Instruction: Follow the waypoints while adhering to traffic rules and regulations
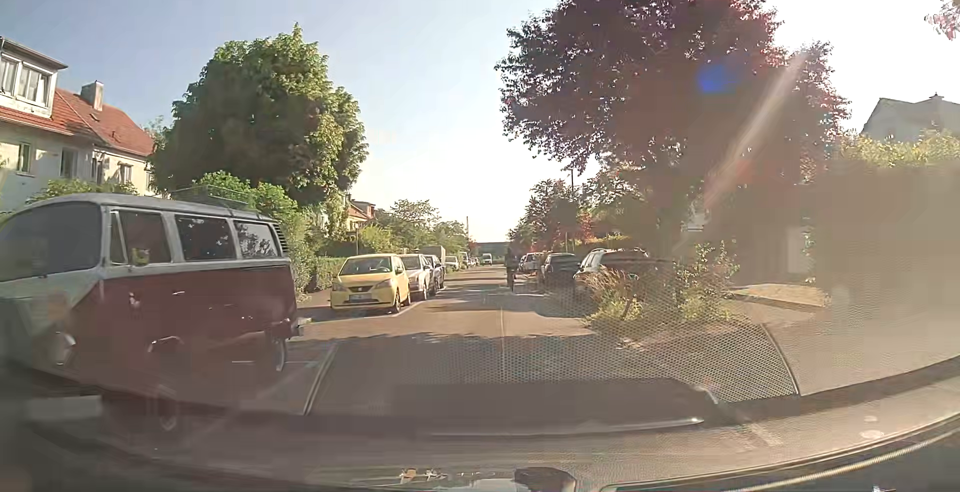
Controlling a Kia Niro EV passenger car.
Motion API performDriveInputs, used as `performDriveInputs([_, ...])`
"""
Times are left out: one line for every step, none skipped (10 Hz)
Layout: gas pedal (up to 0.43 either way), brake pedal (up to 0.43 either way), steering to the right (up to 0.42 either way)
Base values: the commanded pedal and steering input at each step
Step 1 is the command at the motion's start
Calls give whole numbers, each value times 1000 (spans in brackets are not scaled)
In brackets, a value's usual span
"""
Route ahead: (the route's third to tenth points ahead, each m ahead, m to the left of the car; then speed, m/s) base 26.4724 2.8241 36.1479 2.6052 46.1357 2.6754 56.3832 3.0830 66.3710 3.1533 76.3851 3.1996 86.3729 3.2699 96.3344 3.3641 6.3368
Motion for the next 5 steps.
performDriveInputs([8,0,-6])
performDriveInputs([8,0,-4])
performDriveInputs([8,0,-2])
performDriveInputs([8,0,-1])
performDriveInputs([8,0,-1])
